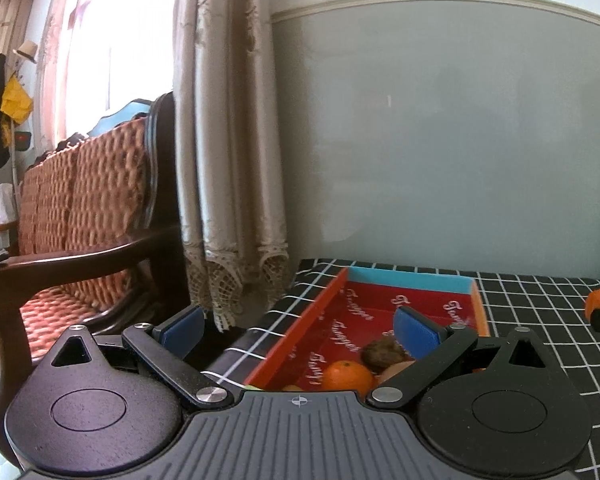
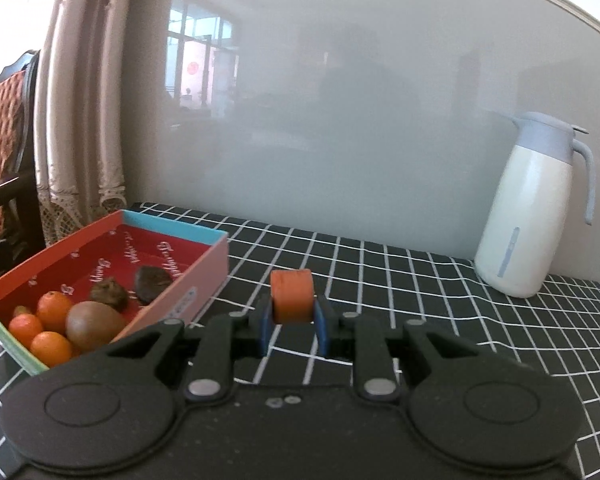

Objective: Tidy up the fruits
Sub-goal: 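Carry the carrot chunk with the right tool into the red box and release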

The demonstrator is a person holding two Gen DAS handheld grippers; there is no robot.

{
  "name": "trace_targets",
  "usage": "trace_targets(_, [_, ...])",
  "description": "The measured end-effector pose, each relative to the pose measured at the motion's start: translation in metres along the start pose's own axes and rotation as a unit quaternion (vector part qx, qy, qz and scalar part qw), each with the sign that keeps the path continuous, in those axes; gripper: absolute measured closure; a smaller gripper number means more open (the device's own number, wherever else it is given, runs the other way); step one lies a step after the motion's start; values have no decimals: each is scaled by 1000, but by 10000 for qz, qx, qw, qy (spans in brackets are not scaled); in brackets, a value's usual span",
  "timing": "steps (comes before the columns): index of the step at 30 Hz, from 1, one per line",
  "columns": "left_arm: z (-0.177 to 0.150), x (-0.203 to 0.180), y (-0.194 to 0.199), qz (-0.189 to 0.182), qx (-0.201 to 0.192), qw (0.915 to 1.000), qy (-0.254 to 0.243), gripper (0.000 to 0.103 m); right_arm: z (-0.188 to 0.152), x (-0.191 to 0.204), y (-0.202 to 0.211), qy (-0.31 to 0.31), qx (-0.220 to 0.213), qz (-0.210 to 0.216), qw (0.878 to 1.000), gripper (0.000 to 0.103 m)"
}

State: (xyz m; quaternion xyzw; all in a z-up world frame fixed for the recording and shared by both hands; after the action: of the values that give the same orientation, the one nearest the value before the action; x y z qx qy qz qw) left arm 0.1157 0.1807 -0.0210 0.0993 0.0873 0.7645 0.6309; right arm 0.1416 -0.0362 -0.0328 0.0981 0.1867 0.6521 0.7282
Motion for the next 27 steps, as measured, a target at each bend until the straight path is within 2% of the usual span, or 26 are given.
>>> trace_targets(5, [1, 24, -3, 165, 2, 9998, 55, 3, 3, 19, 2, 62, -44, 91, 9999, 84])
trace_targets(6, [2, 29, -4, 198, 6, 9998, 72, 3, 4, 23, 2, 75, -46, 112, 9999, 86])
trace_targets(7, [1, 35, -5, 239, 12, 9997, 97, 3, 5, 27, 2, 91, -51, 141, 9998, 93])
trace_targets(13, [1, 63, -8, 421, 39, 9988, 239, 3, 8, 46, 2, 240, -114, 165, 9995, 93])
trace_targets(18, [1, 81, -9, 490, 35, 9981, 381, 3, 10, 6, -1, -179, -83, -116, 9997, 92])
trace_targets(20, [2, 87, -9, 498, 21, 9977, 455, 3, 2, -8, -1, -368, 7, -77, 9993, 83])
trace_targets(23, [1, 89, -11, 494, 47, 9976, 478, 3, -14, -17, 3, -397, 145, -22, 9991, 82])
trace_targets(27, [1, 89, -12, 482, 39, 9975, 514, 3, -31, -38, 15, -376, 208, -302, 9986, 81])
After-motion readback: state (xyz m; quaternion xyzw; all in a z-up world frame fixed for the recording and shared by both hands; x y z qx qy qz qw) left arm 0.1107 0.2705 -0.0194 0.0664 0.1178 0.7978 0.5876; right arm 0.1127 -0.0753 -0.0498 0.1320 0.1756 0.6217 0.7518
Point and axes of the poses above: each gripper's, at about its wrist camera, not at the fingertips, and y roughly against the way its jaws point, x to its left, z to its top, the point moved 8 cm from there along -y, roughly the way its jaws point, and after that the axes turned 7 degrees about -z, right-handed, at the moved point
